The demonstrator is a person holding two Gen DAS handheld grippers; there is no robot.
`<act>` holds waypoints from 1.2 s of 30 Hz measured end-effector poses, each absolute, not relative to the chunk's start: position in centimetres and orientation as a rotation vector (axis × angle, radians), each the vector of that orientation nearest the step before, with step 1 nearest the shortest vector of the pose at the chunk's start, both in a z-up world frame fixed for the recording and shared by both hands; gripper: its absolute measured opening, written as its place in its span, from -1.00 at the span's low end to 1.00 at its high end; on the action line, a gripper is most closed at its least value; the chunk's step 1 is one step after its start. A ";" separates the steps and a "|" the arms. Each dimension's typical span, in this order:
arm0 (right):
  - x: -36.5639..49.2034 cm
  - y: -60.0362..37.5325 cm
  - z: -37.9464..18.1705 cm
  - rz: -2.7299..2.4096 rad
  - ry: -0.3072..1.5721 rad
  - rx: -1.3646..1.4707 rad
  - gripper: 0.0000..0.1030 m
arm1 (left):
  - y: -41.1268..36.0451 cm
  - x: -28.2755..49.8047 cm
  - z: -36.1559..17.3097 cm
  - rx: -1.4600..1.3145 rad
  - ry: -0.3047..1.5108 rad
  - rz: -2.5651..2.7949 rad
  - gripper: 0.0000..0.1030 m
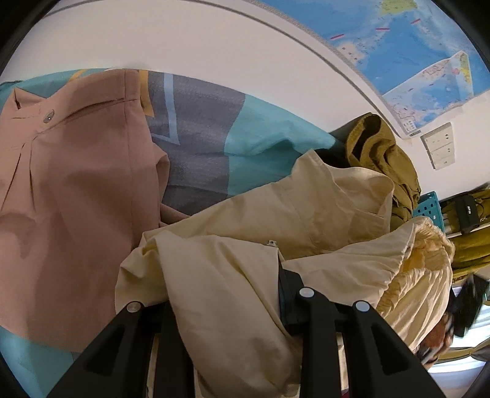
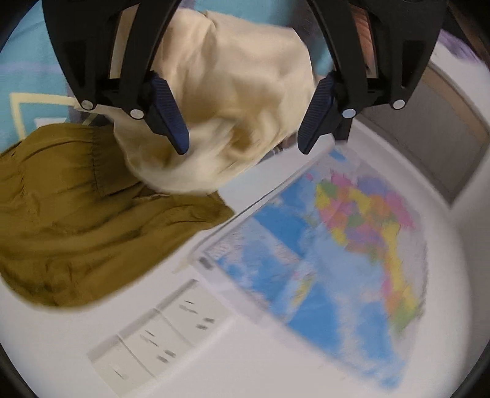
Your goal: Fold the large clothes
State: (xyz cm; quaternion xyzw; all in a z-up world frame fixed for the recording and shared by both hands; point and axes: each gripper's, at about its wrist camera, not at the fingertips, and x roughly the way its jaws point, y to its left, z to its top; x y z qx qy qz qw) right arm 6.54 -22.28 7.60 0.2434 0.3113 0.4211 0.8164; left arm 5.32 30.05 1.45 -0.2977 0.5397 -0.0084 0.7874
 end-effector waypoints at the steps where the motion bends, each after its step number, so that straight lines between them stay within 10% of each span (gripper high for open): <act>1: 5.4 -21.9 8.0 0.912 0.638 0.472 0.43 | 30.0 5.5 1.3 -0.640 1.165 -0.014 -0.47; 8: -0.3 -12.2 6.0 0.852 0.578 -0.072 0.31 | 29.4 6.3 1.3 -0.603 1.161 0.000 -0.46; 15: 3.9 -7.6 1.2 0.725 0.649 -0.203 -1.00 | 29.4 4.2 3.2 -0.644 1.064 -0.165 0.01; 36: 11.1 -6.6 -0.8 0.583 0.709 -0.140 -0.94 | 23.5 -2.9 7.3 -0.195 0.787 -0.176 0.50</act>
